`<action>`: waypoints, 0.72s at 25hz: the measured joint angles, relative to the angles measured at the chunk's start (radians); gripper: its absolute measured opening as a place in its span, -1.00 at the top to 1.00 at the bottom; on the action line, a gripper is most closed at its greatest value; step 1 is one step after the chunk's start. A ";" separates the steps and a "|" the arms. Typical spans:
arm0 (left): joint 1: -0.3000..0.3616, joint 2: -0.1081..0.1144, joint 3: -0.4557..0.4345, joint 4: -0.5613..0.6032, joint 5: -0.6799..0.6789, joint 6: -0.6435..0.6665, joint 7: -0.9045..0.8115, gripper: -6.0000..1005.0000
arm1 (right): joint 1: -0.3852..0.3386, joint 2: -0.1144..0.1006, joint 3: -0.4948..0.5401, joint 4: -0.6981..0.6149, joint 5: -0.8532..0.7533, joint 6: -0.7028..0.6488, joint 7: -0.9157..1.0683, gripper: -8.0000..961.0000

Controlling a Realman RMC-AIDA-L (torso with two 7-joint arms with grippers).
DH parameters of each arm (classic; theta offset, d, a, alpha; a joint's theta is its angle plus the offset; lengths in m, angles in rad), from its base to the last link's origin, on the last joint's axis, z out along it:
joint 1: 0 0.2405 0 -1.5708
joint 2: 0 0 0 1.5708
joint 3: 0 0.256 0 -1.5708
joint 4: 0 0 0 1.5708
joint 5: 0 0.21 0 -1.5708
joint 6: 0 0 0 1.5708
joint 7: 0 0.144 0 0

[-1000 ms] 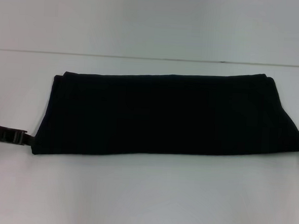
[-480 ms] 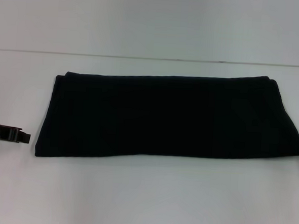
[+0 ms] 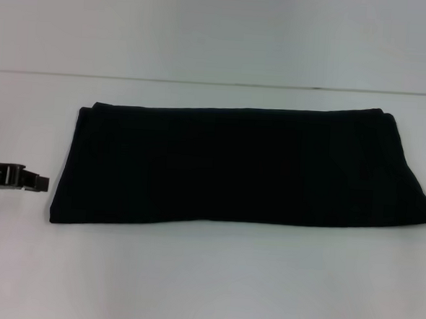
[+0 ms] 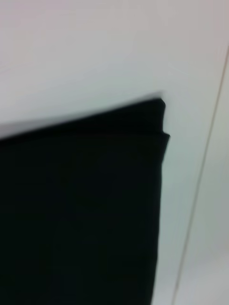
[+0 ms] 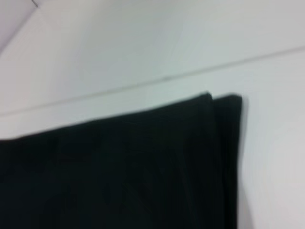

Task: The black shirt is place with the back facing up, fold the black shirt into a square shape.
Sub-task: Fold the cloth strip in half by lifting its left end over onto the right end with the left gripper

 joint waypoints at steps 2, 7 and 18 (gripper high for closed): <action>-0.001 0.001 -0.021 0.007 -0.016 0.030 -0.008 0.87 | -0.004 0.002 0.032 -0.038 0.003 -0.046 -0.005 0.61; -0.002 0.011 -0.051 0.003 -0.053 0.111 -0.047 0.67 | -0.005 -0.003 0.063 -0.074 0.079 -0.169 -0.043 0.23; -0.044 0.033 -0.039 -0.080 0.012 0.174 -0.188 -0.01 | 0.104 0.042 0.045 0.026 0.128 -0.145 -0.114 -0.81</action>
